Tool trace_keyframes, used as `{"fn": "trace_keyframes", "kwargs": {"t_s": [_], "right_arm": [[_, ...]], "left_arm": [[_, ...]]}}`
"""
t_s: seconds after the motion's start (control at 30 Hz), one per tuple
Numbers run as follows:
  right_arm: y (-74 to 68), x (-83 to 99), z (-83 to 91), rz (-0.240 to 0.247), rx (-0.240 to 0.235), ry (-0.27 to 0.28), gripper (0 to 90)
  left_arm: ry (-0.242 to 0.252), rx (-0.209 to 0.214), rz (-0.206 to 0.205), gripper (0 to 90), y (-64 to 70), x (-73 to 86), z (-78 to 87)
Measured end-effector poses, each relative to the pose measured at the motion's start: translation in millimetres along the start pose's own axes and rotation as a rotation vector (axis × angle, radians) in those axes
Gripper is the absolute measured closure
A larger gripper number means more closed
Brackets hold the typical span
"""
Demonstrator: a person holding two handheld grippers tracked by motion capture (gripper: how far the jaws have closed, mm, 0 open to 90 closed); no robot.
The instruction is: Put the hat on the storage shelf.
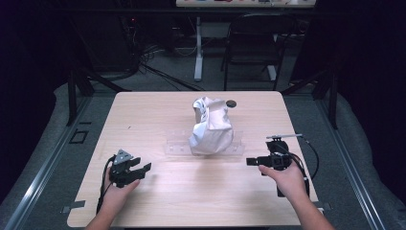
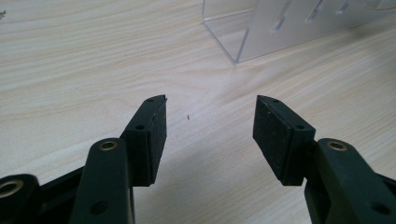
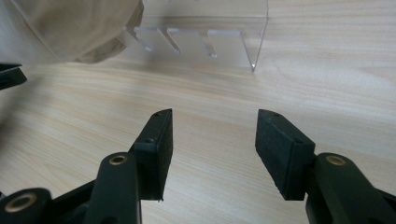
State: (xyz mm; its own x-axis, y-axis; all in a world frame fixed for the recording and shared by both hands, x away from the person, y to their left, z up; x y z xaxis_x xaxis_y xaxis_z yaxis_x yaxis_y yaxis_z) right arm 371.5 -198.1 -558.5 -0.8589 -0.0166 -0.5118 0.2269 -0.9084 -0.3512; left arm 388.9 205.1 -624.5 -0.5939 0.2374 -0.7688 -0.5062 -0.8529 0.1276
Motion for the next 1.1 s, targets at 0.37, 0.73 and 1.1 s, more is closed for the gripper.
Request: {"fn": "trace_keyframes", "kwargs": {"t_s": [0.37, 0.73, 1.1], "right_arm": [[6.4, 41.3, -27.4, 0.096, 0.017, 0.08, 52.4], [16.9, 61.1, -31.1, 0.256, 0.13, 0.209, 47.8], [16.0, 66.3, -33.9, 0.296, 0.185, 0.322, 48.0]], "left_arm": [[0.0, 0.001, -0.002, 45.1, 0.2, 0.9, -1.5], [-0.007, 0.009, -0.002, 45.1, 3.2, 2.9, -6.3], [-0.004, 0.025, -0.019, 45.1, 8.8, 1.4, -6.1]]}}
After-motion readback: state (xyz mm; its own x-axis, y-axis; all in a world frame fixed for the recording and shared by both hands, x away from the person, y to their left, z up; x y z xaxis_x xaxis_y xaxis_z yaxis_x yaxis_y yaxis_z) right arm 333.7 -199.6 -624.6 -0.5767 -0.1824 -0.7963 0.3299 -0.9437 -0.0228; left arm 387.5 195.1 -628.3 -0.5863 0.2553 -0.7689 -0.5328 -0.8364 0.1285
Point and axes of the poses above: each handheld gripper's, and its own axes: z roughly backward along the jaws, x roughly out of its underside, y roughly to its right, the point moved 9 cm from there along -z, roughly forward along the jaws, and after that the axes turned 2 degrees about x, right-handed, at the moved point
